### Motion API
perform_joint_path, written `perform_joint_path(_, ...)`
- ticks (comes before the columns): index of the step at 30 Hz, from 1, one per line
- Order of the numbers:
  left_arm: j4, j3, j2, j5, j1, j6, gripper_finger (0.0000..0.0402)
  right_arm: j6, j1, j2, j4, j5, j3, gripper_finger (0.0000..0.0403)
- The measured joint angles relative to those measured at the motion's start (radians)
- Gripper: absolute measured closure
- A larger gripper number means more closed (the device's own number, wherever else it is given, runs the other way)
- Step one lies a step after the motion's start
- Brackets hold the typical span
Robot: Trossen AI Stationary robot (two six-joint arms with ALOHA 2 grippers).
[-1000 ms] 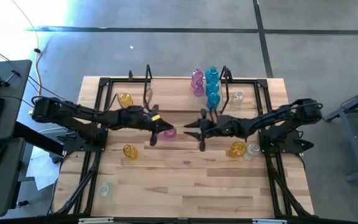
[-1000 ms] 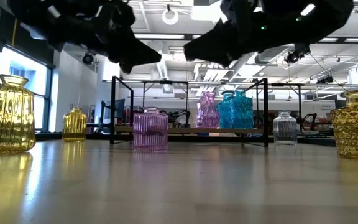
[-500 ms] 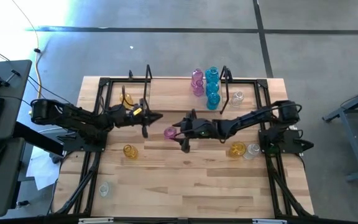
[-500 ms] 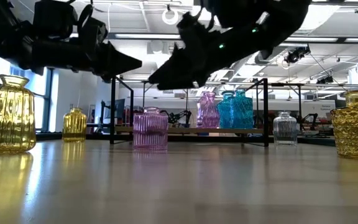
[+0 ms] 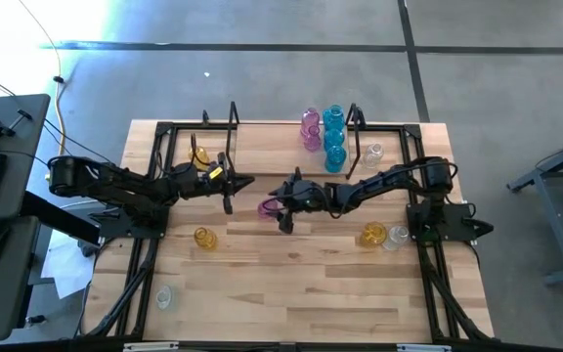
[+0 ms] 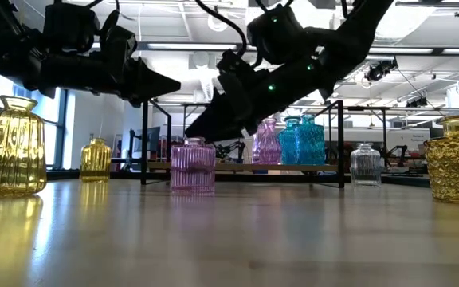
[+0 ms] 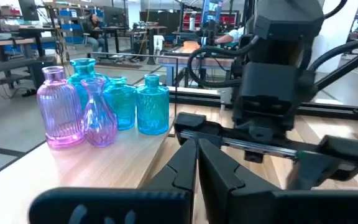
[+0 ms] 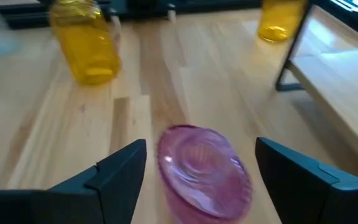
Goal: Sort vases onto shelf
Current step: Put the purple vase on the shelf aligned with the other purple vases
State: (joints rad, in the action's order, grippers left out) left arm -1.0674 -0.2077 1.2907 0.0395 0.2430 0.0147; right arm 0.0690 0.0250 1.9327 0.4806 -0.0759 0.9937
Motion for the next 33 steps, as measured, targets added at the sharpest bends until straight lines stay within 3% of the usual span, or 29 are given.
perform_joint_path(16, 0.026, 0.000, 0.000, 0.000, 0.027, -0.019, 0.0394, 0.000, 0.002, 0.070, 0.089, 0.028, 0.003, 0.0206)
perform_joint_path(33, 0.034, 0.000, 0.000, 0.001, 0.027, -0.019, 0.0394, 0.003, 0.001, 0.043, 0.078, 0.012, -0.002, 0.0267)
